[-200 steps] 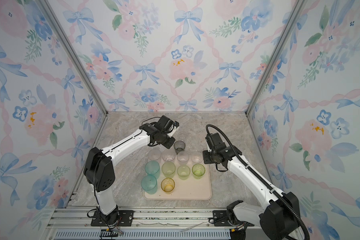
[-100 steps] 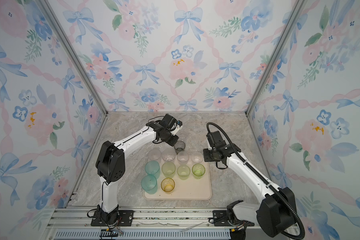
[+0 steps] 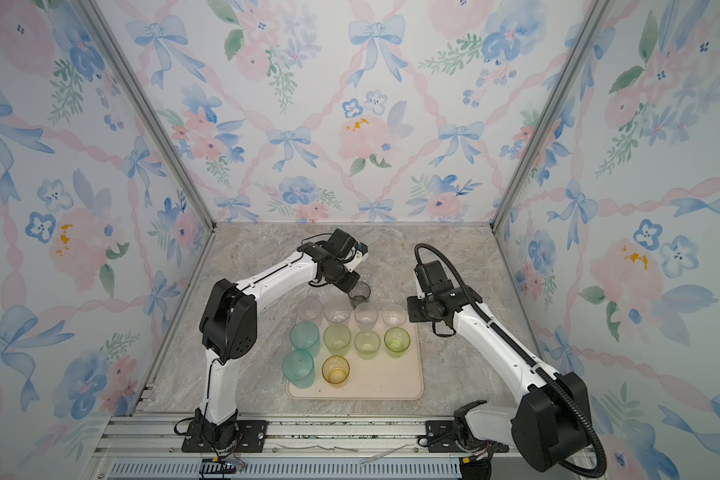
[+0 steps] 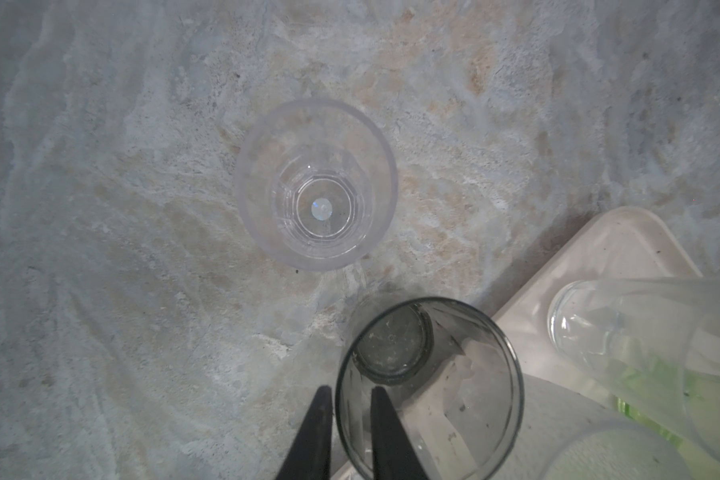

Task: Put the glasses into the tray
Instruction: 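Lower the left gripper and close it on the grey cup rim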

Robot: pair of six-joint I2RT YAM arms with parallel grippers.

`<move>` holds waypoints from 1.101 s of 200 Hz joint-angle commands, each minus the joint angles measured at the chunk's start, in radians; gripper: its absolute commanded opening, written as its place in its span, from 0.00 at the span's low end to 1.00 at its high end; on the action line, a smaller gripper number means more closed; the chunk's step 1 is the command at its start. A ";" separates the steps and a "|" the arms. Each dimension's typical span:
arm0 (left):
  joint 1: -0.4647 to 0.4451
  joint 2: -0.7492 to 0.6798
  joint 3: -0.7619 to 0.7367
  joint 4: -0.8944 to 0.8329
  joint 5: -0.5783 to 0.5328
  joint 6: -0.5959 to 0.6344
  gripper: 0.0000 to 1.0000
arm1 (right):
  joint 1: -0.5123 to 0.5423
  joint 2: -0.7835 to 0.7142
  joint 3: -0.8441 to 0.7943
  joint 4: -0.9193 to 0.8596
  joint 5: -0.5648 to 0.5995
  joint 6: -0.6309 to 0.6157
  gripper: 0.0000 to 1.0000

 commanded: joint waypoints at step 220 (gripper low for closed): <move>0.011 0.072 0.039 -0.008 -0.031 0.051 0.06 | -0.045 0.036 0.007 0.029 -0.039 -0.024 0.49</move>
